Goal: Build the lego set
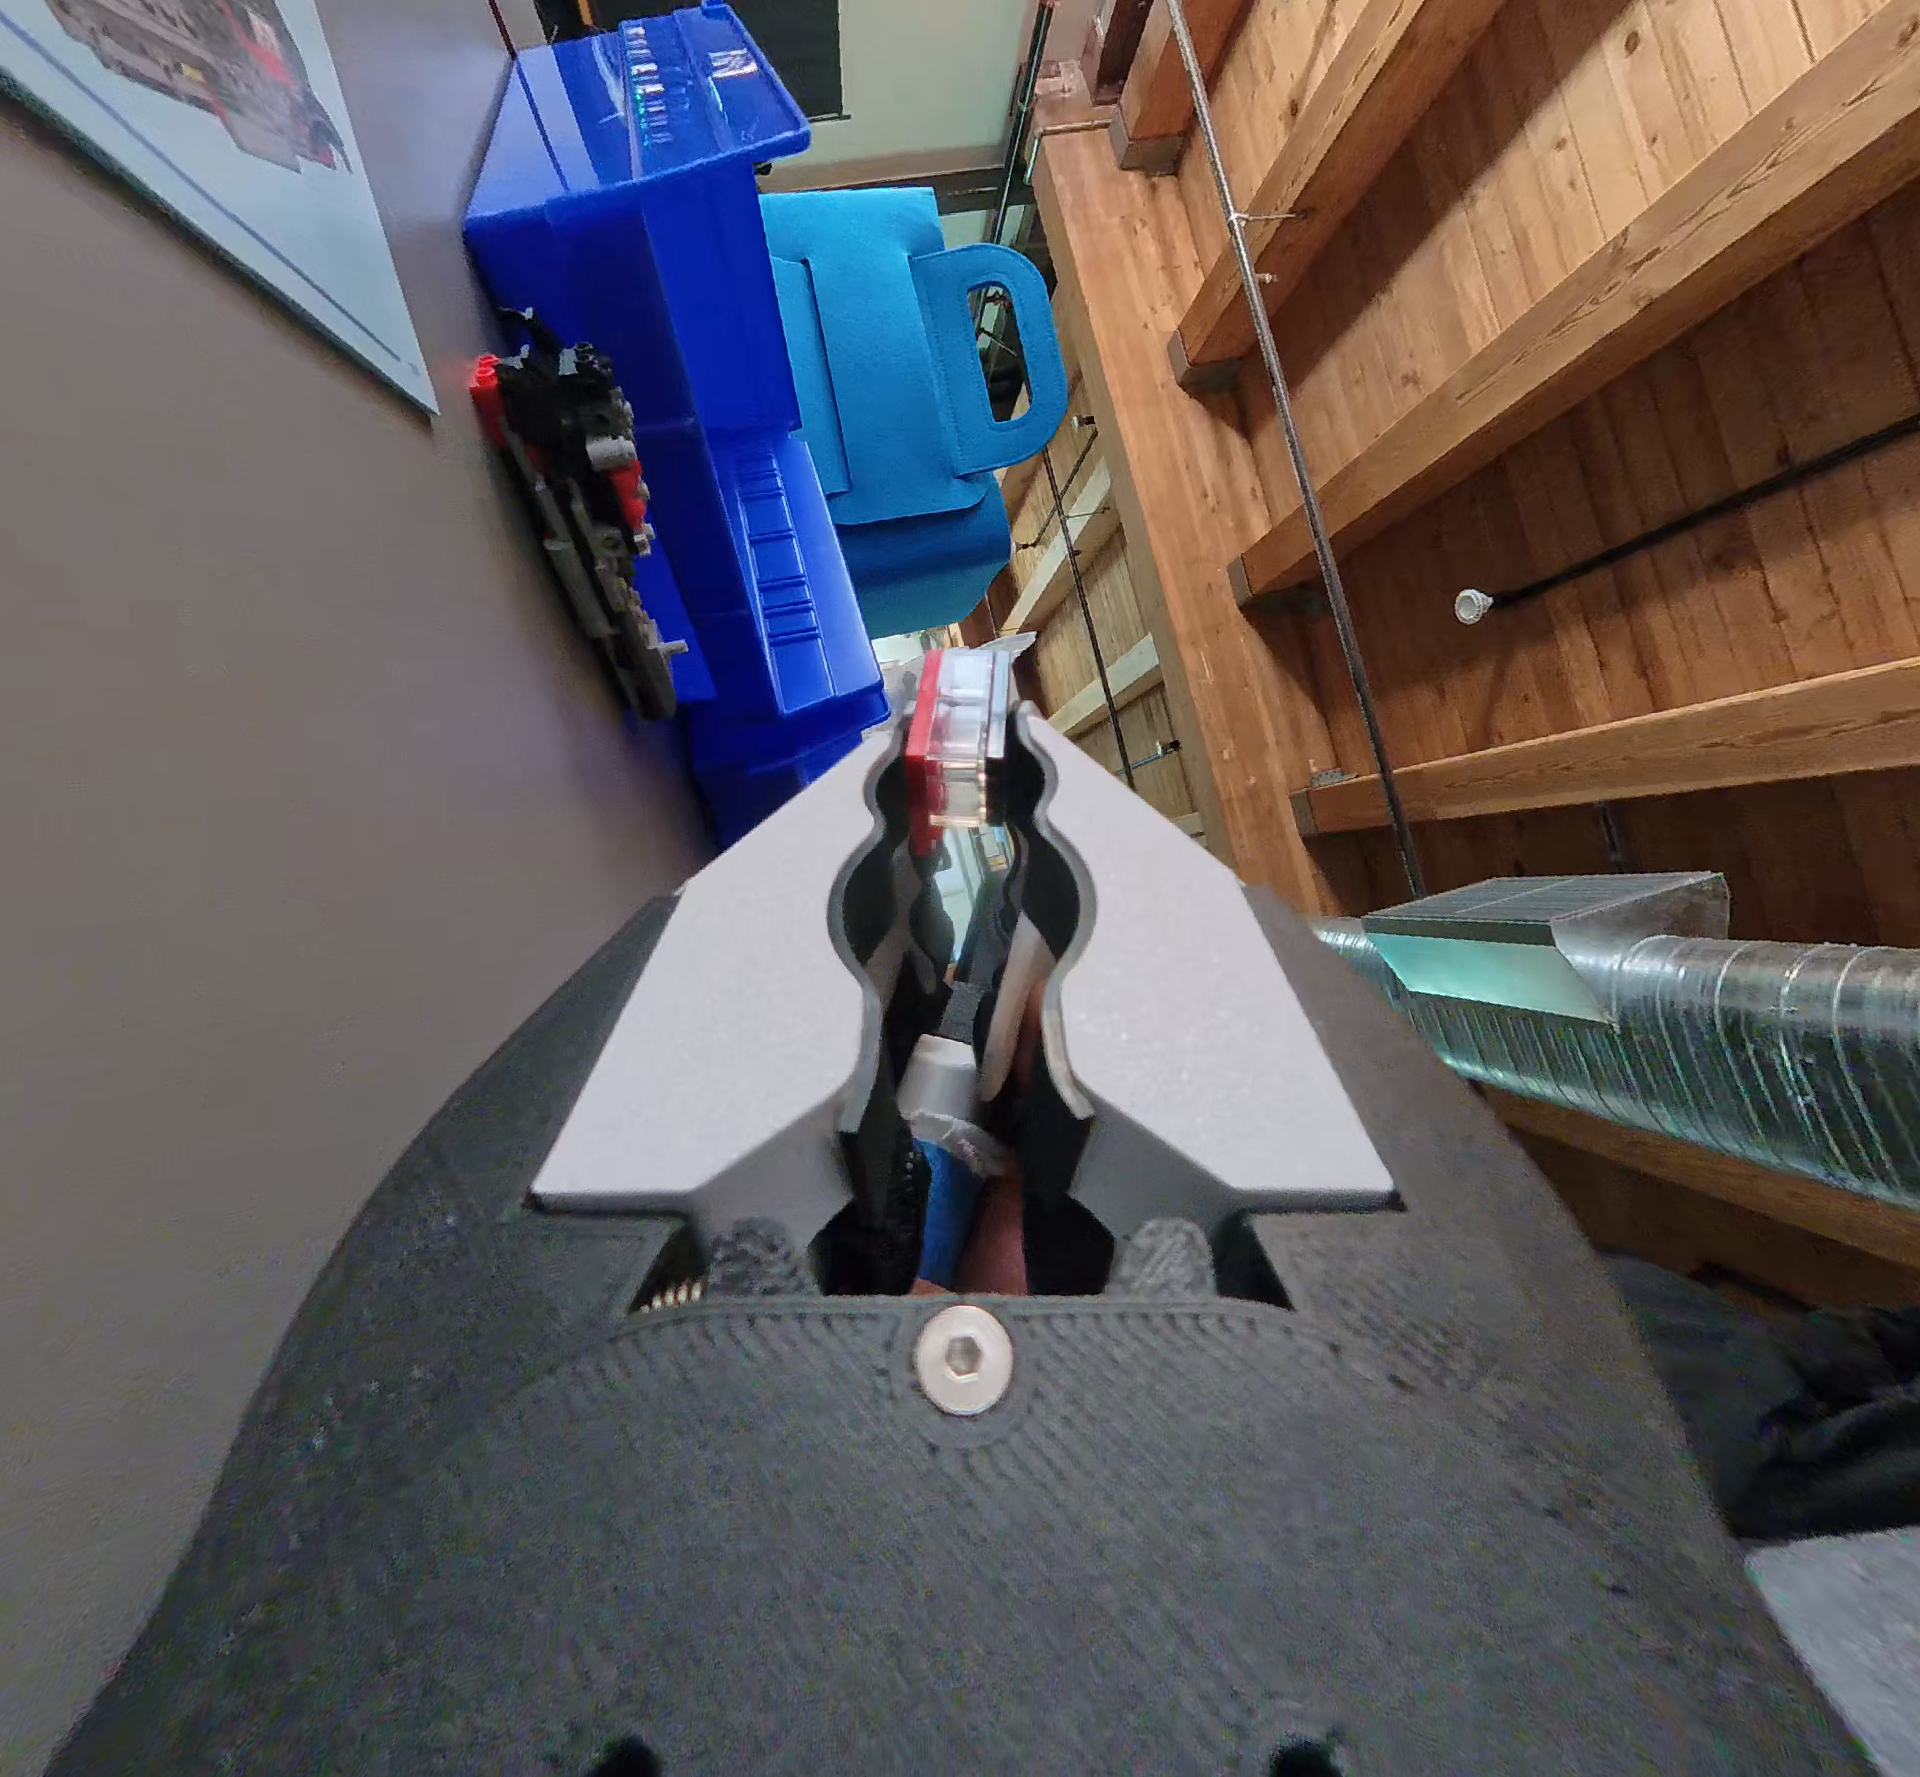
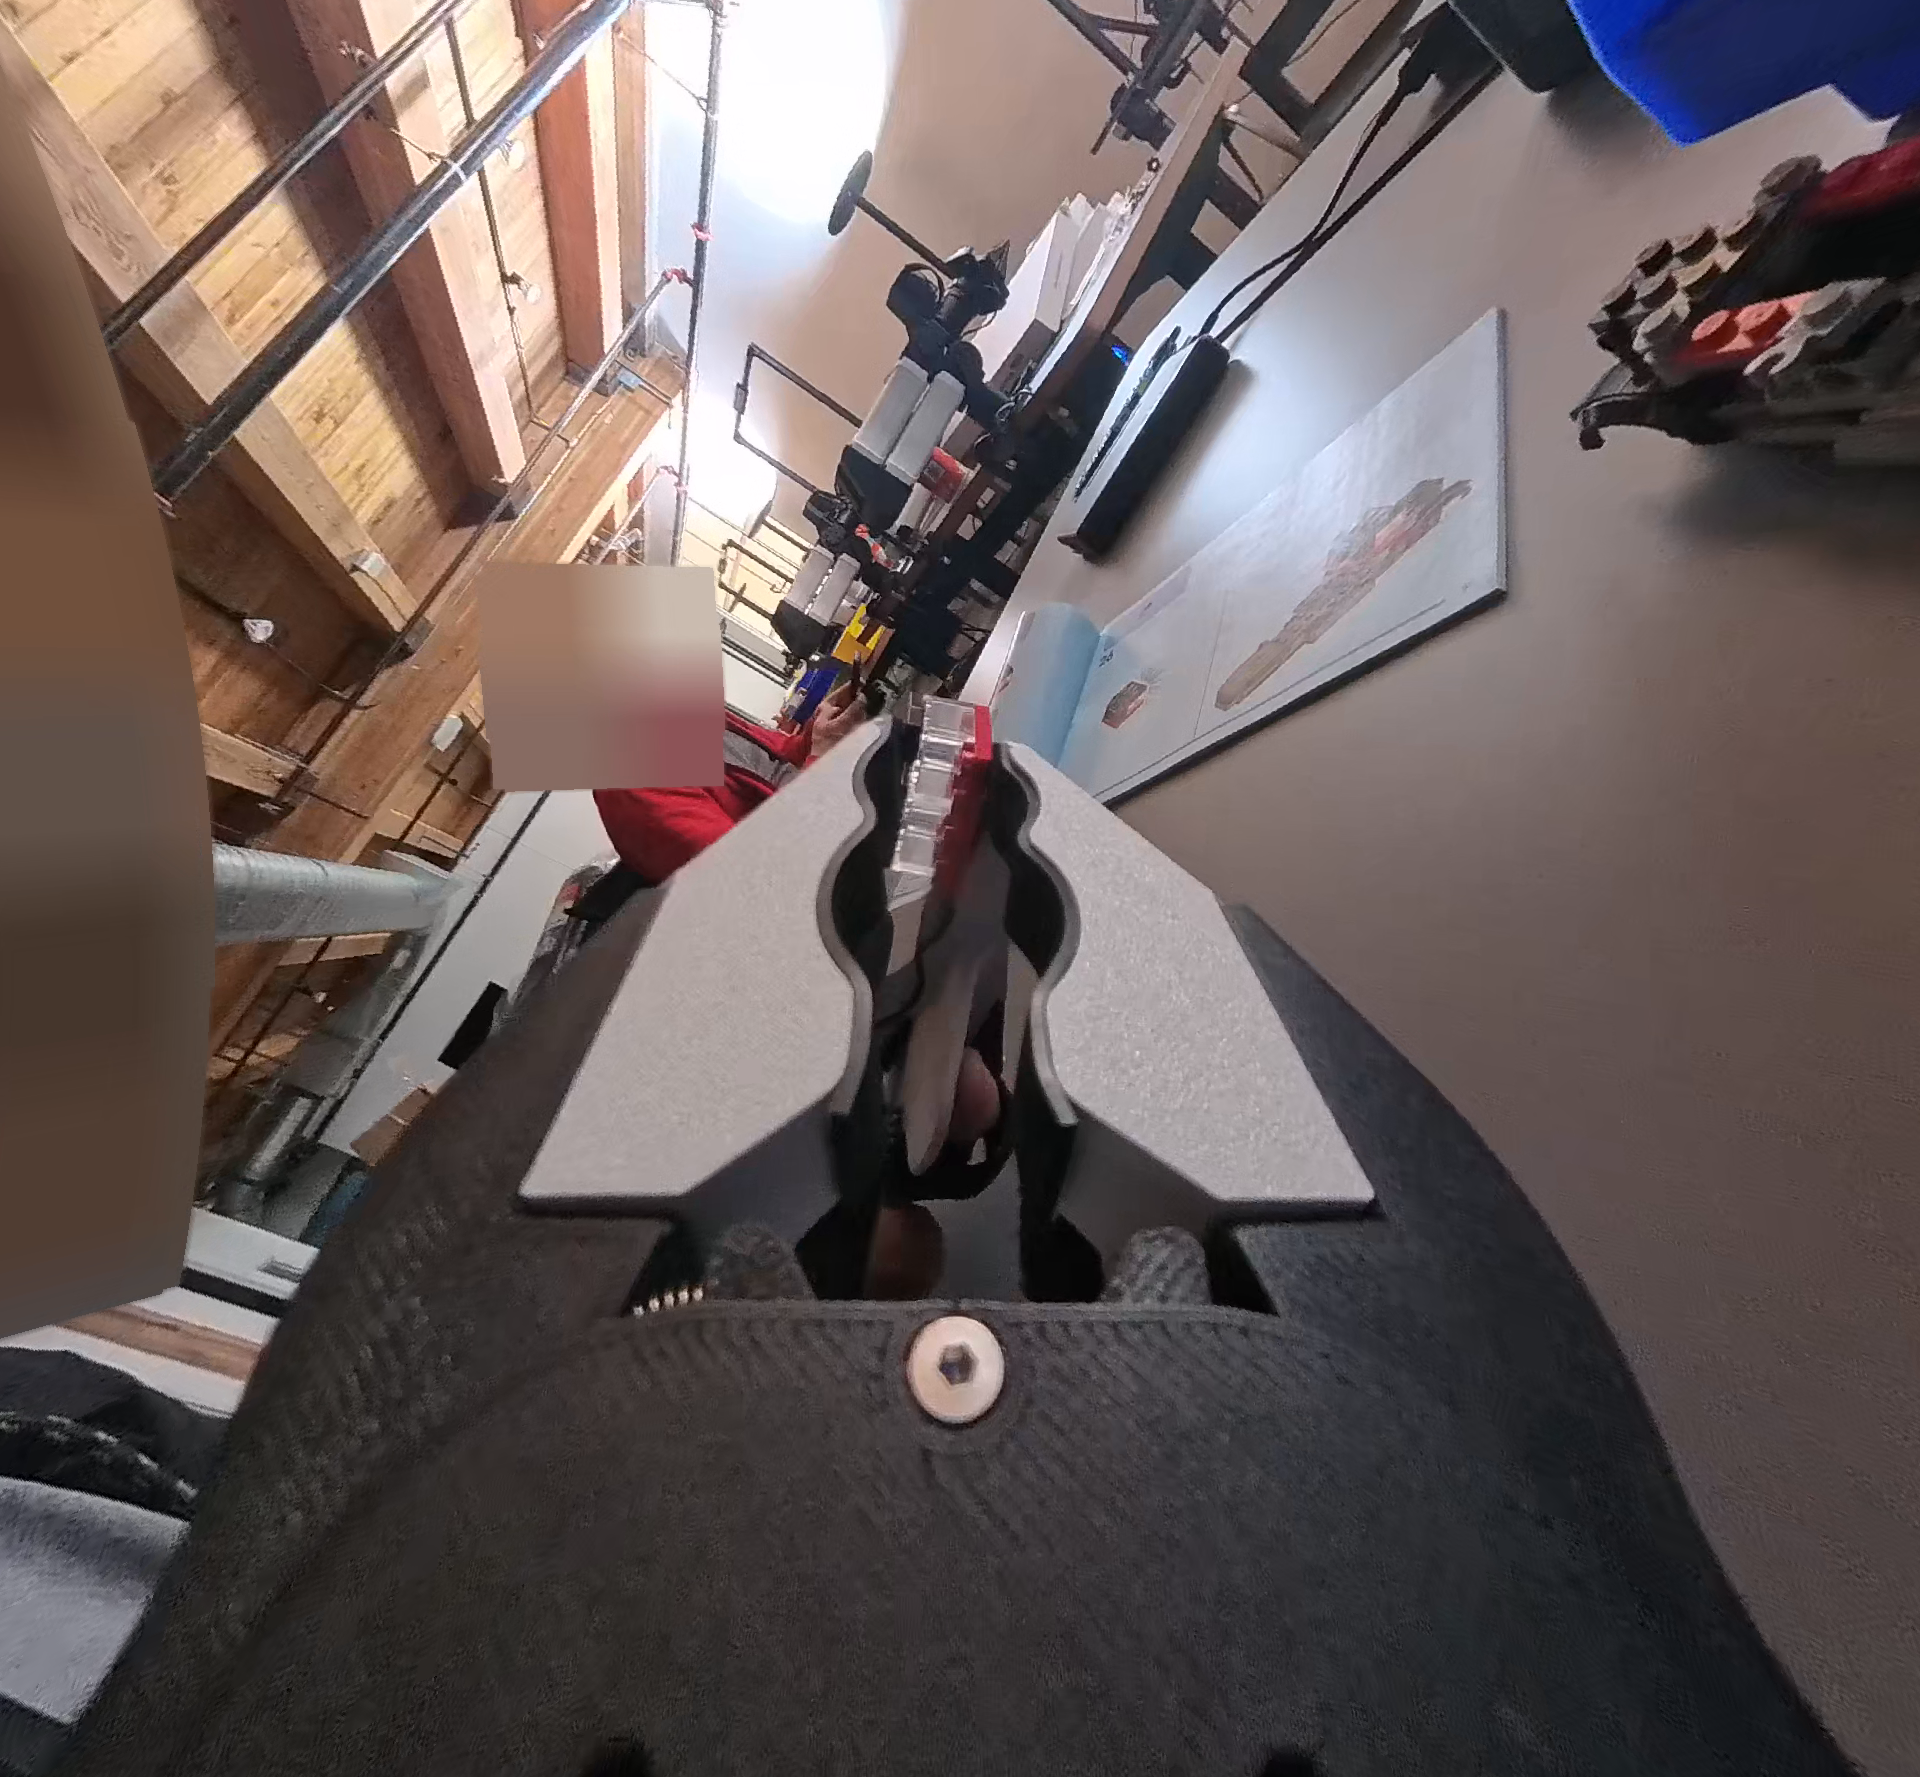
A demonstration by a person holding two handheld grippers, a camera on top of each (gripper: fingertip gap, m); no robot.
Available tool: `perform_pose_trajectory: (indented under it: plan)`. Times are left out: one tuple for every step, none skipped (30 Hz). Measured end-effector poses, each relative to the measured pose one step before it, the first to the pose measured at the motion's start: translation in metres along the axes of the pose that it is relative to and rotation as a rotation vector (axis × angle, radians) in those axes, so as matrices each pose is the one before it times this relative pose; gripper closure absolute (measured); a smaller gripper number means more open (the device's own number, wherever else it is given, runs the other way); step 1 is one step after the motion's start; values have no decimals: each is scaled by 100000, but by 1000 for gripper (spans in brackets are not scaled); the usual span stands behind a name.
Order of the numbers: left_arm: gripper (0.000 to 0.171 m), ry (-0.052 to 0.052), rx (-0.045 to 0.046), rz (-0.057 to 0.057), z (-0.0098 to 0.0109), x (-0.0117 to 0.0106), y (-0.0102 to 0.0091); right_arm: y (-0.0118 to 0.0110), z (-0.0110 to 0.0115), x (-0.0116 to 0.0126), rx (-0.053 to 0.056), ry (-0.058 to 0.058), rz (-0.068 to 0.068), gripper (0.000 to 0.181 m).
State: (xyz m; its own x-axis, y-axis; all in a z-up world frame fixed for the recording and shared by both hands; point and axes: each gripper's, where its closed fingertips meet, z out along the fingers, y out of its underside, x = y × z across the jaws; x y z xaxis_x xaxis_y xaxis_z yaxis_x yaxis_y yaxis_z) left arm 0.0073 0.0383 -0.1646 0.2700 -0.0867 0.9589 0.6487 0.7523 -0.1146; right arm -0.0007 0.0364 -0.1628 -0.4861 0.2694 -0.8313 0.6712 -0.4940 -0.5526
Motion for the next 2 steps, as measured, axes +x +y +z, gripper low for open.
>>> perform_pose_trajectory:
  plan:
    - [154,-19,-295,954,23,60,4,-59,21,-43,369,-862,1182,164]
    - [155,40,-152,936,39,70,5,-73,7,-61,453,-1041,1389,164]
